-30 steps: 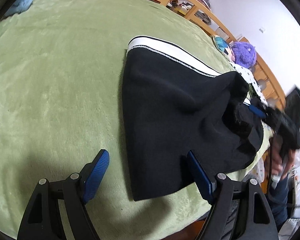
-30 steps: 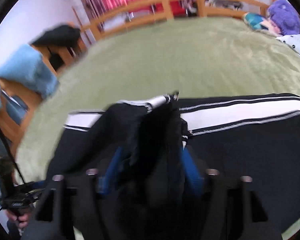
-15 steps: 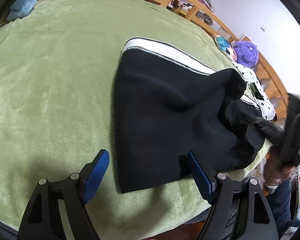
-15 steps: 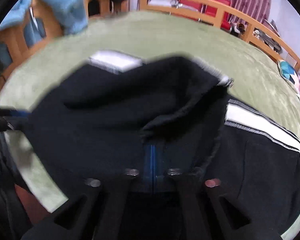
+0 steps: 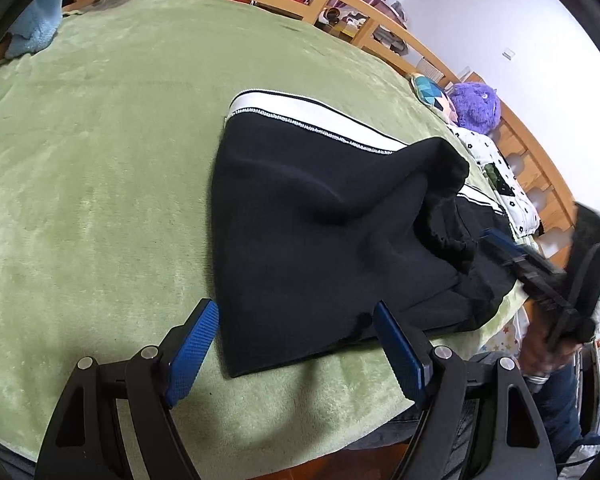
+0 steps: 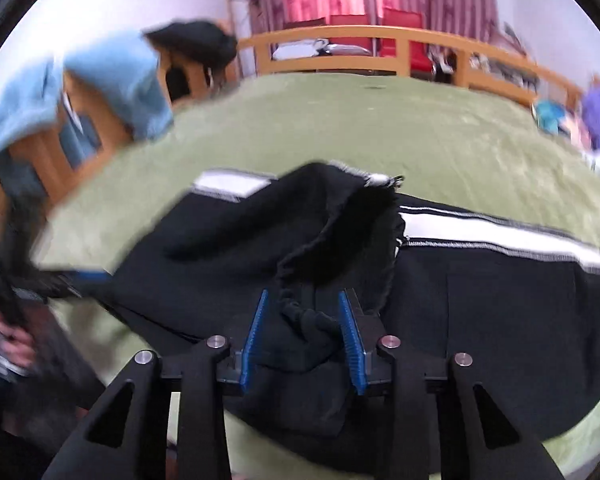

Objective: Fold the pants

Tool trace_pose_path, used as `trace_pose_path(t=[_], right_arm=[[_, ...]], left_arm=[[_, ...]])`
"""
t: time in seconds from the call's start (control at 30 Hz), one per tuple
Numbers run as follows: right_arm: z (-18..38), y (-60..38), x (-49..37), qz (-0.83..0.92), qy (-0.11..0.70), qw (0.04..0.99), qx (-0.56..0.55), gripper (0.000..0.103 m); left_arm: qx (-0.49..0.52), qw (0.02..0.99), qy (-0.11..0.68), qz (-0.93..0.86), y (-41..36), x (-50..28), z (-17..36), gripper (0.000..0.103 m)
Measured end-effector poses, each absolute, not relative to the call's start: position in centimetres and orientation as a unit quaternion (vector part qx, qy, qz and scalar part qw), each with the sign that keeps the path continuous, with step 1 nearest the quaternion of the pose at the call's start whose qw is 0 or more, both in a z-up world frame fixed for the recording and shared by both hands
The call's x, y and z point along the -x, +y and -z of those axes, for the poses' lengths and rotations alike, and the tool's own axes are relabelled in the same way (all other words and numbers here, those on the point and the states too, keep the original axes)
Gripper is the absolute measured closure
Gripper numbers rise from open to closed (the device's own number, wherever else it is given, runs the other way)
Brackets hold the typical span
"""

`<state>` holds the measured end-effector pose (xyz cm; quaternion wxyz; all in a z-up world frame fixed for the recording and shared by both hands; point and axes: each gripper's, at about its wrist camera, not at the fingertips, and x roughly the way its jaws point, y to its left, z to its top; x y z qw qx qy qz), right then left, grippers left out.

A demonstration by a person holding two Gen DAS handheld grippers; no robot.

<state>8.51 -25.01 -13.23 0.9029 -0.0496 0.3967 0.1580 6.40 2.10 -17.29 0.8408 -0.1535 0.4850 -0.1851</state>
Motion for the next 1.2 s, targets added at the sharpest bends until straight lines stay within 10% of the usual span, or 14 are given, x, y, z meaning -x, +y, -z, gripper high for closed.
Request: trace_pose_path(t=[0.17,0.33,0.7,0.87,1.0,1.2], right_arm=[[16.3,-23.1,-11.3,-0.142,0.447,0.875,0.117,0.065],[15.8,-23.3,-10.6,-0.148,0.441,0.869,0.168,0.086],[13.3,-32.4,-5.4,-0.154,0.443,0.878,-0.097,0.1],[16.7,-32.6,-5.5,-0.149,0.492,0.853,-0.086,0.093],[12.7,-33.4,-7.1,-0.16,0.431,0.884,-0.091,0.054],[10.8,-32.2,-15.3,-0.174,0.424,0.885,-0.085,0.052]], left_arm=[[0.166,0.84,0.482,0.186,2.8,-6.7,16.8,0.025],[0.144,0.832,0.497,0.198,1.5,-7.4,18.0,0.024],[0.17,0.834,0.481,0.211,2.4,-6.4,17.4,0.024],[0.169,0.837,0.478,0.205,2.6,-6.8,17.0,0.024],[0.168,0.841,0.474,0.202,2.8,-7.3,16.5,0.024],[0.164,0.845,0.474,0.187,2.9,-9.5,16.2,0.024]])
